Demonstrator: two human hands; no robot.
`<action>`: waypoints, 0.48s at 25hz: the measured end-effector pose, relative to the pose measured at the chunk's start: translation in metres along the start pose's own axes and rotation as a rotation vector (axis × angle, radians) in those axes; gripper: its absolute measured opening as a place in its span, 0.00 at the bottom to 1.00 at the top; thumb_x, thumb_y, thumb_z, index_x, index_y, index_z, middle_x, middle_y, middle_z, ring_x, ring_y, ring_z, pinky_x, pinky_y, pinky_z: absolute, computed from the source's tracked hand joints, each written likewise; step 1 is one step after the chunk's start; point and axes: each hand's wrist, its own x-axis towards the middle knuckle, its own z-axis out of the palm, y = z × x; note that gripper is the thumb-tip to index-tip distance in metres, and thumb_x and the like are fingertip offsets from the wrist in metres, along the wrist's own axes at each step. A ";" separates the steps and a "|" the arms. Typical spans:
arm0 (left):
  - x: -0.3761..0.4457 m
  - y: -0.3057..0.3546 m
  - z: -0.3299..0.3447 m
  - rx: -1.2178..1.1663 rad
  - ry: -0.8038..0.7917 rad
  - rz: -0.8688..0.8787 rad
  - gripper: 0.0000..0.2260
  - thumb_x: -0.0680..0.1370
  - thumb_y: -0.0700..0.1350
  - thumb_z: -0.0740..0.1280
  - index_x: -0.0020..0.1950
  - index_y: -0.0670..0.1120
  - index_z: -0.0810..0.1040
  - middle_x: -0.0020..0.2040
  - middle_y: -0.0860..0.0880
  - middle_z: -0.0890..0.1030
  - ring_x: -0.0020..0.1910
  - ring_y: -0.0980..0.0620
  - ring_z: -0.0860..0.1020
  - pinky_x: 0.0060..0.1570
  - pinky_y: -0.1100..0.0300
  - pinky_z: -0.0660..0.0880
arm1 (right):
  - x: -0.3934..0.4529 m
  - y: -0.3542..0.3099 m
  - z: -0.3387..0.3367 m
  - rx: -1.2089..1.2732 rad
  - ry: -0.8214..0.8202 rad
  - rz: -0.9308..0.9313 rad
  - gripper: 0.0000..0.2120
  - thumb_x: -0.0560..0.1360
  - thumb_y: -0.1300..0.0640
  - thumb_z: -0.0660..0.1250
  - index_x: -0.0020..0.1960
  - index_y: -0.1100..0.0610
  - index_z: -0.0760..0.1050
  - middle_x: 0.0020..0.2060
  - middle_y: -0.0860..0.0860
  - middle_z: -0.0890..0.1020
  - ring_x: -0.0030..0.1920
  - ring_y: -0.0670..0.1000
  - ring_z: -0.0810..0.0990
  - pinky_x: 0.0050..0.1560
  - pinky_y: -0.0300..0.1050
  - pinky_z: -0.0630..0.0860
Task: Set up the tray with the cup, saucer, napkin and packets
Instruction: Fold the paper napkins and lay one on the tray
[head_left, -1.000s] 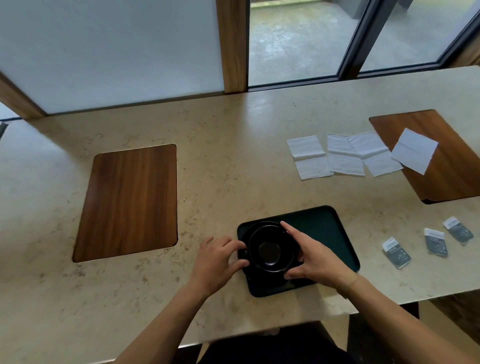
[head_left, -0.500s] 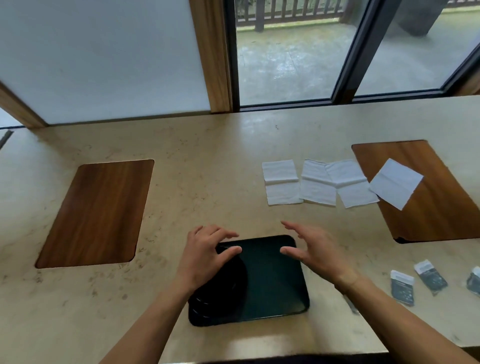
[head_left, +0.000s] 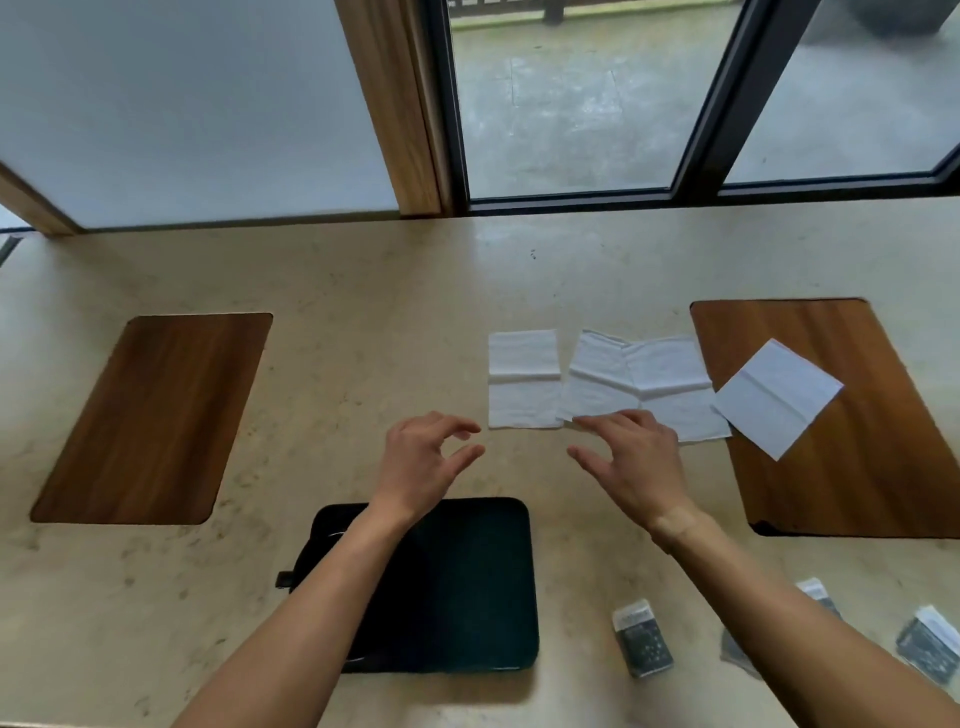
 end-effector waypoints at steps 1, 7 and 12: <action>0.009 -0.001 0.002 0.015 0.000 0.003 0.11 0.73 0.56 0.72 0.53 0.55 0.82 0.46 0.58 0.83 0.46 0.58 0.80 0.54 0.47 0.76 | 0.009 0.001 0.002 0.013 0.004 0.004 0.20 0.76 0.41 0.65 0.65 0.45 0.75 0.60 0.45 0.80 0.66 0.52 0.70 0.61 0.54 0.66; 0.058 -0.021 0.022 0.142 -0.033 -0.027 0.11 0.73 0.53 0.73 0.54 0.53 0.83 0.47 0.55 0.84 0.49 0.53 0.78 0.54 0.49 0.74 | 0.069 0.003 0.024 0.016 0.019 0.046 0.15 0.77 0.45 0.65 0.62 0.46 0.78 0.58 0.45 0.82 0.67 0.53 0.68 0.62 0.53 0.65; 0.108 -0.039 0.042 0.241 -0.100 -0.018 0.12 0.71 0.50 0.75 0.53 0.53 0.83 0.45 0.53 0.83 0.48 0.49 0.79 0.51 0.50 0.73 | 0.115 0.012 0.051 -0.045 0.026 0.051 0.13 0.73 0.51 0.72 0.57 0.49 0.81 0.51 0.49 0.85 0.60 0.58 0.75 0.54 0.56 0.70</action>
